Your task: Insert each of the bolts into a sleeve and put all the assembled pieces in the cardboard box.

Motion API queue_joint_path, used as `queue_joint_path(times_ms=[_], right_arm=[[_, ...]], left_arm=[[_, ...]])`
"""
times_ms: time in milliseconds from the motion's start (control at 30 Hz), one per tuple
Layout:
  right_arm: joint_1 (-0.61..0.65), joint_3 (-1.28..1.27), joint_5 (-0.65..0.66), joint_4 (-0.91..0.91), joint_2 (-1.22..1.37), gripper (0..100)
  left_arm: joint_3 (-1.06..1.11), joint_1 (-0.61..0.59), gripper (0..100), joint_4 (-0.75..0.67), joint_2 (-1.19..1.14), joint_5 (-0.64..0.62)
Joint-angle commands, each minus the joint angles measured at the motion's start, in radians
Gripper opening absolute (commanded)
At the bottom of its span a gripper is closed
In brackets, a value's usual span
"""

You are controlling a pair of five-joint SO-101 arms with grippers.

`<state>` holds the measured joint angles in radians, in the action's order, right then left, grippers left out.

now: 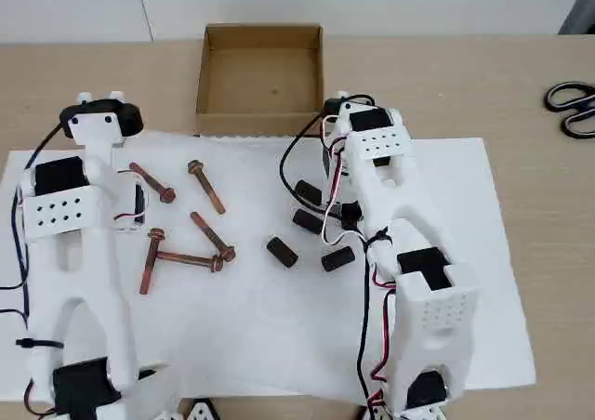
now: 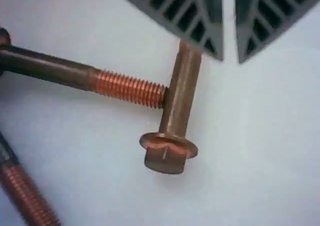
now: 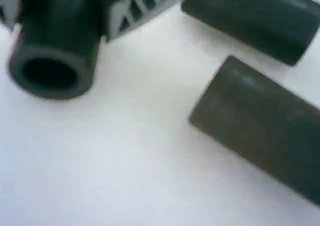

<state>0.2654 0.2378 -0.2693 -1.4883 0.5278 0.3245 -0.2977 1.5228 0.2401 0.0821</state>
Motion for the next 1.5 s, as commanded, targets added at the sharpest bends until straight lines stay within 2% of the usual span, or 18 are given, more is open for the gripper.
queue_joint_path(times_ms=[0,133,300,367,467,733,833,967,1033,1200,1300,1467], right_arm=[[-0.007,-0.006,0.009,0.001,0.065,10.2],[-0.001,-0.006,0.008,0.001,0.079,15.1],[-0.007,-0.006,0.008,-0.001,0.077,15.4],[-0.007,-0.006,0.008,-0.001,0.077,12.8],[-0.007,-0.005,0.008,-0.001,0.074,2.3],[-0.004,0.100,0.011,-0.148,0.013,0.2],[-0.007,0.152,0.021,-0.199,-0.059,0.2],[-0.007,0.158,0.106,-0.209,-0.200,0.2],[-0.007,0.157,0.100,-0.211,-0.269,0.2],[-0.010,0.126,0.084,-0.225,-0.401,0.3],[-0.031,0.051,0.080,-0.225,-0.469,0.3],[-0.087,-0.101,-0.064,-0.225,-0.565,0.4]], left_arm=[[-0.004,0.002,0,-0.017,0.006,0.002],[-0.004,0.002,0,-0.017,0.006,0.002],[-0.004,0.002,0,-0.017,0.006,0.002],[-0.004,0.002,0,-0.017,0.006,0.002],[-0.004,0.003,0,-0.017,0.006,0.002],[-0.007,0.003,0,-0.012,0.012,0.002],[-0.010,0.005,0,-0.012,0.014,0.003],[-0.019,0.015,0,-0.009,0.014,-0.002],[-0.051,0.052,0,0.049,0.008,-0.014],[-0.136,0.206,0,0.230,0.003,-0.276],[-0.188,0.276,0,0.229,0.003,-0.388],[-0.328,0.321,0,0.206,0.003,-0.589]])
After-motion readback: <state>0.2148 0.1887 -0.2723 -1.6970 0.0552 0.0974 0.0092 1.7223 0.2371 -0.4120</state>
